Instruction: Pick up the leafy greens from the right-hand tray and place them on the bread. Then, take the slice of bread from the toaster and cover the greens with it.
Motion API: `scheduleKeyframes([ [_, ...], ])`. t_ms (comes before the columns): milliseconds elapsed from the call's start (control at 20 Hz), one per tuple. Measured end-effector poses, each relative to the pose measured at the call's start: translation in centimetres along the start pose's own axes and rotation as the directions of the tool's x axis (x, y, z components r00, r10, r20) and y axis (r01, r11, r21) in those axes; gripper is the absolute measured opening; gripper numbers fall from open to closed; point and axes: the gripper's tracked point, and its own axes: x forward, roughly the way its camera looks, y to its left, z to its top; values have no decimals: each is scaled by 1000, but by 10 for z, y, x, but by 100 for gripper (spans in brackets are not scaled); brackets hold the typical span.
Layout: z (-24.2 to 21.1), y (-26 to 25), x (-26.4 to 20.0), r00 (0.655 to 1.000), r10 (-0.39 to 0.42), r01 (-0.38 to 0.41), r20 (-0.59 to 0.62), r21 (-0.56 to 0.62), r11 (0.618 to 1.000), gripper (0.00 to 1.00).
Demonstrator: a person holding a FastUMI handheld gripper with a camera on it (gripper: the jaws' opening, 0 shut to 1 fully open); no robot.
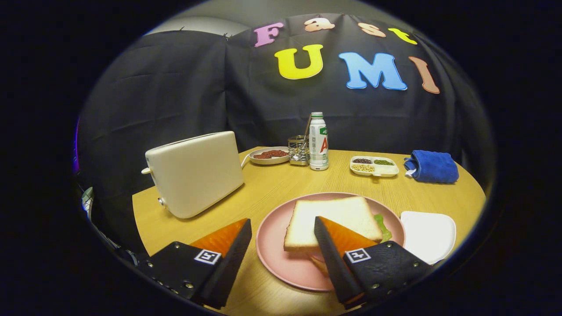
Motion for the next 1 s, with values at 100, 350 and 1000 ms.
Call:
scheduleKeyframes([
  [100, 2, 0, -2, 1000, -11, 11, 11, -11, 1000, 96],
  [350, 3, -4, -2, 999, -37, 37, 24, -22, 999, 96],
  [1000, 53, -13, -9, 992, -14, 12, 125, 19, 1000, 95],
])
